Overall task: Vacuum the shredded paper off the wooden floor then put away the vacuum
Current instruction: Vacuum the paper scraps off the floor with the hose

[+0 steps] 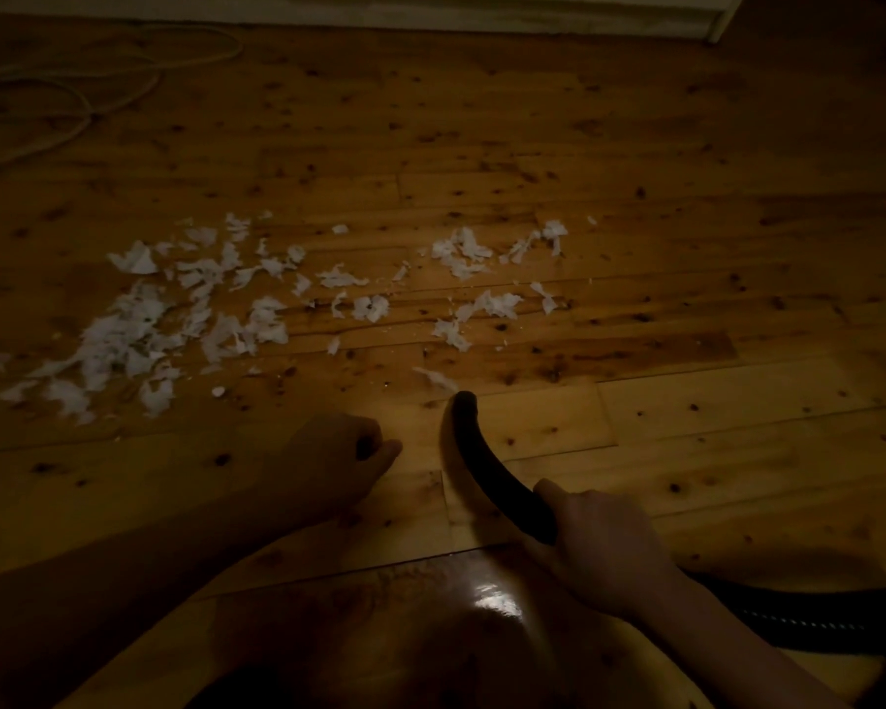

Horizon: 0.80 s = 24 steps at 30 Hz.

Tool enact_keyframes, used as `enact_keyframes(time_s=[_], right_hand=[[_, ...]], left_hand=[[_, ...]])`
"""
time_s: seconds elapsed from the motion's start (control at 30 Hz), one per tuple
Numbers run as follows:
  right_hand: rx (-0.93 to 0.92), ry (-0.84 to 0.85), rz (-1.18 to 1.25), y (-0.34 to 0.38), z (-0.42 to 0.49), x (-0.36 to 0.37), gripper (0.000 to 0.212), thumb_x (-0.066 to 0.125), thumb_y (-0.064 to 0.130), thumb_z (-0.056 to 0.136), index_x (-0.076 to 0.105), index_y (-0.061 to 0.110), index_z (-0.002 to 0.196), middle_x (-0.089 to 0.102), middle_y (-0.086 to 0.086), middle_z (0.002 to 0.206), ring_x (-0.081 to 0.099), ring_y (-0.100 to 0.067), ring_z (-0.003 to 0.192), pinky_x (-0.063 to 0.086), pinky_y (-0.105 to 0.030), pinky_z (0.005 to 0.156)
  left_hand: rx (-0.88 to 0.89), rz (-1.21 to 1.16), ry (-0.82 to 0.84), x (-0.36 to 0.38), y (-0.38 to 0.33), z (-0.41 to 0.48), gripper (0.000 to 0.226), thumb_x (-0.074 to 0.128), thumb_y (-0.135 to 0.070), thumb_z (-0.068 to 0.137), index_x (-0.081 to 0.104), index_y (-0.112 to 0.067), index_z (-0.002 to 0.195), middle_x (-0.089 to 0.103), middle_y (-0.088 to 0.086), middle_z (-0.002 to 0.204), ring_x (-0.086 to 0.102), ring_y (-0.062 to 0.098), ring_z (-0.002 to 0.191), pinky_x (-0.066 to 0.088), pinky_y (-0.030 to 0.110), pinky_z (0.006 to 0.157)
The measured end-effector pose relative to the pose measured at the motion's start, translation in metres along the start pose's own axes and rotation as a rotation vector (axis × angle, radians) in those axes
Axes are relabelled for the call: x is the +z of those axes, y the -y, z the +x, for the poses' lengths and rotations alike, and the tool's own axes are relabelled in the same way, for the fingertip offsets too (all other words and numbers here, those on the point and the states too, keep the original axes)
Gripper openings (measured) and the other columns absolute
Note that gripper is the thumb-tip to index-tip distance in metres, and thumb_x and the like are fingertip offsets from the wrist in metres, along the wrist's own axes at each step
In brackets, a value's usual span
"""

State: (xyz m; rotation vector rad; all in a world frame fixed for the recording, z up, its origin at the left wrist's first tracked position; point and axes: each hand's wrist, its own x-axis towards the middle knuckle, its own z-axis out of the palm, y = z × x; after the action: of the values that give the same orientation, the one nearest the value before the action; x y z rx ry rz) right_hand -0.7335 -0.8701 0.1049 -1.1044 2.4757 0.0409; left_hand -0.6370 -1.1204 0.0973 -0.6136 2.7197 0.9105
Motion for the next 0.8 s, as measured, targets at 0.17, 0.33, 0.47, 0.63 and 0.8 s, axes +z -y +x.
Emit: enact_keyframes(time_s=[0.17, 0.33, 0.47, 0.63, 0.8], right_hand=[[-0.029, 0.010, 0.031, 0.011, 0.002, 0.000, 0.039, 0.044, 0.056, 0.094, 0.043, 0.031, 0.124, 0.066, 0.004, 0.102, 0.063, -0.013, 0.088, 0.038, -0.028, 0.065], [-0.042, 0.021, 0.037, 0.017, 0.006, -0.003, 0.039, 0.044, 0.055, 0.095, 0.042, 0.031, 0.125, 0.066, 0.004, 0.103, 0.063, -0.013, 0.090, 0.040, -0.027, 0.066], [-0.051, 0.049, 0.025, 0.022, 0.008, -0.005, 0.041, 0.044, 0.056, 0.094, 0.042, 0.030, 0.125, 0.066, 0.004, 0.103, 0.063, -0.015, 0.092, 0.042, -0.028, 0.069], [-0.104, 0.056, 0.016, 0.031, 0.012, -0.010, 0.046, 0.040, 0.061, 0.093, 0.042, 0.028, 0.125, 0.066, 0.003, 0.105, 0.063, -0.016, 0.093, 0.036, -0.029, 0.067], [-0.144, 0.172, -0.011, 0.033, 0.018, -0.024, 0.050, 0.044, 0.066, 0.090, 0.043, 0.028, 0.120, 0.064, 0.004, 0.111, 0.061, -0.018, 0.093, 0.034, -0.029, 0.064]], left_hand=[[0.128, -0.017, 0.083, 0.009, 0.000, -0.005, 0.034, 0.057, -0.036, 0.094, 0.051, -0.032, 0.127, 0.049, -0.016, 0.119, 0.054, 0.002, 0.100, 0.047, 0.025, 0.084], [0.307, 0.067, 0.133, 0.019, -0.004, -0.008, 0.049, 0.051, -0.040, 0.096, 0.037, -0.038, 0.142, 0.035, -0.015, 0.147, 0.050, 0.005, 0.116, 0.043, 0.023, 0.093], [0.461, 0.200, 0.181, 0.025, -0.008, -0.003, 0.054, 0.047, -0.042, 0.098, 0.027, -0.040, 0.148, 0.021, -0.016, 0.157, 0.035, 0.009, 0.136, 0.030, 0.026, 0.107], [0.572, 0.346, 0.257, 0.035, -0.006, 0.011, 0.055, 0.039, -0.046, 0.100, 0.023, -0.033, 0.151, 0.024, -0.006, 0.158, 0.040, 0.020, 0.134, 0.036, 0.040, 0.106], [0.695, 0.498, 0.111, 0.035, -0.006, 0.016, 0.031, 0.044, -0.039, 0.098, 0.041, -0.028, 0.127, 0.052, -0.002, 0.126, 0.059, 0.023, 0.095, 0.037, 0.033, 0.076]])
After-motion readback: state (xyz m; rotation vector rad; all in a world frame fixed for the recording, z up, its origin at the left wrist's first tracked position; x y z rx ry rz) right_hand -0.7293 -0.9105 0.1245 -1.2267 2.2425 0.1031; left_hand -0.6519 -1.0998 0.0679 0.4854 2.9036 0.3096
